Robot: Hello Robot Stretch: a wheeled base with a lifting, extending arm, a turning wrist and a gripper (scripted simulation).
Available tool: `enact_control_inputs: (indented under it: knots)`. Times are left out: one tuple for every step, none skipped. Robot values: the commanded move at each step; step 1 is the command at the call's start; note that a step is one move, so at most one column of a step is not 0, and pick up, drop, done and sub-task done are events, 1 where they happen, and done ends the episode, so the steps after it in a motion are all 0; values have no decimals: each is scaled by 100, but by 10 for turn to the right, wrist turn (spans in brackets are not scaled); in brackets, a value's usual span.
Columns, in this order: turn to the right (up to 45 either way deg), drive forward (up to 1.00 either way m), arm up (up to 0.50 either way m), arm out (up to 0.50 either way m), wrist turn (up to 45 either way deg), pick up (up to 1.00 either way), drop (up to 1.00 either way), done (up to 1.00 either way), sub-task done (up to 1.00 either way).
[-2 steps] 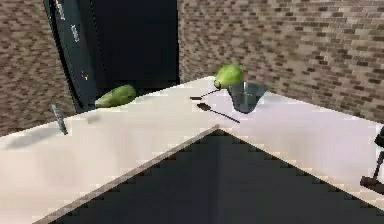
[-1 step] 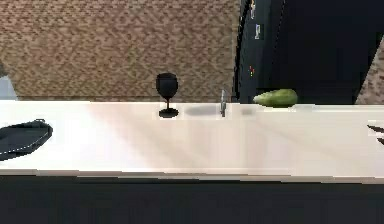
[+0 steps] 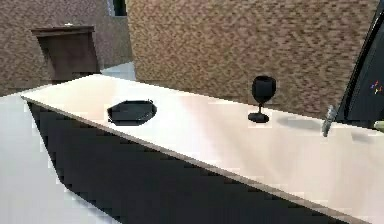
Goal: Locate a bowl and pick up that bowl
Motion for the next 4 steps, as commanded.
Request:
enact_control_inputs:
  knots:
    - [450,0,0,0,0,0,0,0,0]
    - [330,0,0,0,0,0,0,0,0]
    - [0,50,0,0,0,0,0,0,0]
    - [-450,0,0,0,0,0,0,0,0]
